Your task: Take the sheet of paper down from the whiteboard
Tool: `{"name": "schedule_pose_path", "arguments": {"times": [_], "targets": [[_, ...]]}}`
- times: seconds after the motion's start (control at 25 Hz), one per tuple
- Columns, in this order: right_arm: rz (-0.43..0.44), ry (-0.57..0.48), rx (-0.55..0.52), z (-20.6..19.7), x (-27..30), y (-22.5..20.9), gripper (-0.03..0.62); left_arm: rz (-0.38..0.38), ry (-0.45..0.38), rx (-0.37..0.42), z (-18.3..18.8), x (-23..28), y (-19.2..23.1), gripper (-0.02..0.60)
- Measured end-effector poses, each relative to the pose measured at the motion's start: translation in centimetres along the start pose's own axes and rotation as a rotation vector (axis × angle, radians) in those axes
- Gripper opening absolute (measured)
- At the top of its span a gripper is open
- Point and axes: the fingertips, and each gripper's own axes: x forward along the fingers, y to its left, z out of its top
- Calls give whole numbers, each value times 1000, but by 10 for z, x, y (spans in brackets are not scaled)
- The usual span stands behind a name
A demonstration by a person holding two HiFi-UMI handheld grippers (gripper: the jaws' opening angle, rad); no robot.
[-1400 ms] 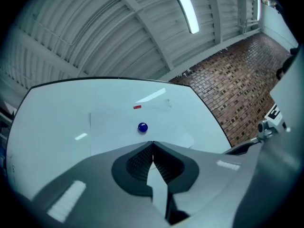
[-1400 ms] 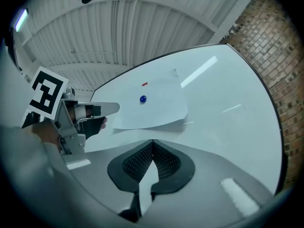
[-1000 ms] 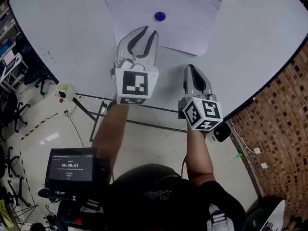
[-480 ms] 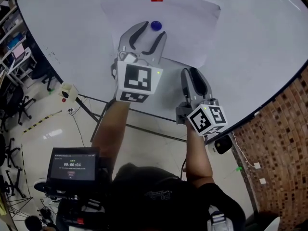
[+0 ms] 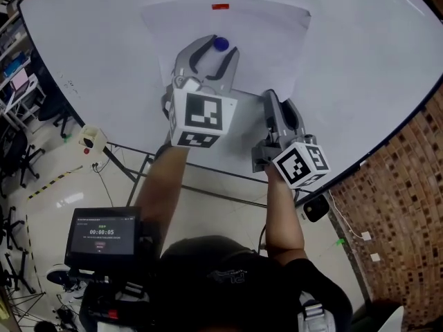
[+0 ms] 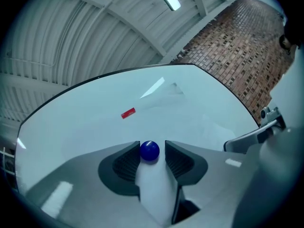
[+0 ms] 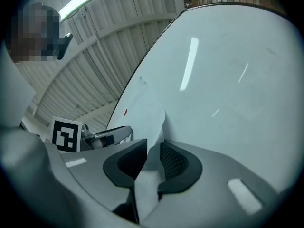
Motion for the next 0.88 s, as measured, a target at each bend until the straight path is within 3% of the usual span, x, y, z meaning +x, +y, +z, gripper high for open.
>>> {"name": "schedule_pose_path", "arguments": {"times": [0.16, 0.64, 0.88], "targets": [[-21, -20, 17, -3, 11, 4, 14, -5, -11, -11, -8, 1, 14, 131], [-34, -39, -19, 4, 7, 0, 12, -32, -4, -24, -7, 7, 4, 123], [-76, -50, -76, 12, -3, -4, 12, -36, -25, -76, -4, 2, 0, 123]]}}
